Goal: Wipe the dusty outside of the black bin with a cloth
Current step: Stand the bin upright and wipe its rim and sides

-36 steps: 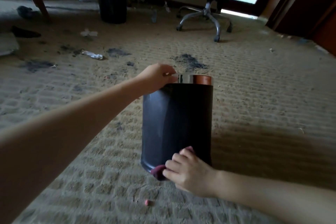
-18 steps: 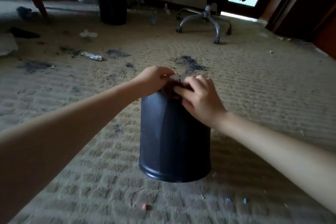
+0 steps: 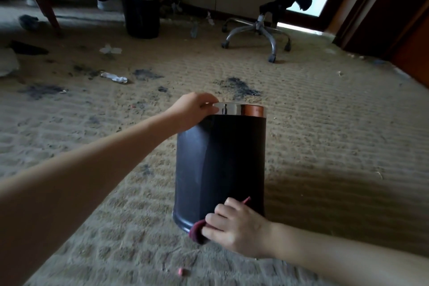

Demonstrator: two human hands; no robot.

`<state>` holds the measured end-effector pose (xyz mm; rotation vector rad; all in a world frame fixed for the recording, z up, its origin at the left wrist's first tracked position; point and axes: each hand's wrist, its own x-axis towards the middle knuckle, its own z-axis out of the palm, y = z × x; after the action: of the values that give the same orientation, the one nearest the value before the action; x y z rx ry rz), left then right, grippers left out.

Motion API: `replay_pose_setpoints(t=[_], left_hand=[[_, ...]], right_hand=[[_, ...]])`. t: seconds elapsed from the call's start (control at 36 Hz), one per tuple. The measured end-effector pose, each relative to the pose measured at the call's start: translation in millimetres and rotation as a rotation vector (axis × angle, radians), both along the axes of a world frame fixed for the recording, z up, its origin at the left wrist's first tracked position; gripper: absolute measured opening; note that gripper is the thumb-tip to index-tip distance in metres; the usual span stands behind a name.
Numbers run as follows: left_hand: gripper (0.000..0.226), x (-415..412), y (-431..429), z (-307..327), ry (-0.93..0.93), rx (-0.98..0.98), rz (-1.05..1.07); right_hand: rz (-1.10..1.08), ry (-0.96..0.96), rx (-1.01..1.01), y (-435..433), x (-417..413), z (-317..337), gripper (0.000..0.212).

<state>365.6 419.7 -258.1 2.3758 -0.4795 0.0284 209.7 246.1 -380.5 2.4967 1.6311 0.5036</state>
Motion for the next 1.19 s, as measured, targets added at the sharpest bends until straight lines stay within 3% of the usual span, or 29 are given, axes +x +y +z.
replay_pose_setpoints(t=[0.22,0.42,0.64,0.81,0.89,1.03,1.08,1.19], left_hand=[[0.025,-1.4,6.1,0.9,-0.009,-0.002,-0.016],[0.028,-2.5,4.6,-0.1,-0.015,-0.018,0.001],[0.028,-3.4,-2.6,0.7,-0.037,0.011,0.019],[0.03,-4.2,-1.6,0.1,-0.037,0.003,0.009],[0.031,-4.8,1.4,-0.5,-0.037,0.01,0.005],[0.03,-6.5,-3.2,0.2,-0.057,0.009,0.018],[0.027,-7.8,-12.0,1.4,-0.086,0.031,0.025],[0.028,-7.6,-31.7,6.3,-0.084,0.105,-0.019]], right_hand=[[0.135,0.05,-0.022,-34.3,-6.6,-9.1,0.017],[0.041,0.09,-0.166,-99.5,-3.6,1.8,0.016],[0.093,0.126,0.096,-13.1,-6.8,20.9,0.017],[0.041,0.075,-0.062,21.9,13.1,6.8,0.01],[0.013,0.123,-0.047,1.1,2.3,8.6,0.021],[0.0,0.176,-0.098,-36.1,-2.8,24.4,0.014],[-0.022,0.142,-0.01,-32.9,11.3,40.8,0.008],[-0.194,0.062,0.439,-10.4,49.3,87.8,0.014]])
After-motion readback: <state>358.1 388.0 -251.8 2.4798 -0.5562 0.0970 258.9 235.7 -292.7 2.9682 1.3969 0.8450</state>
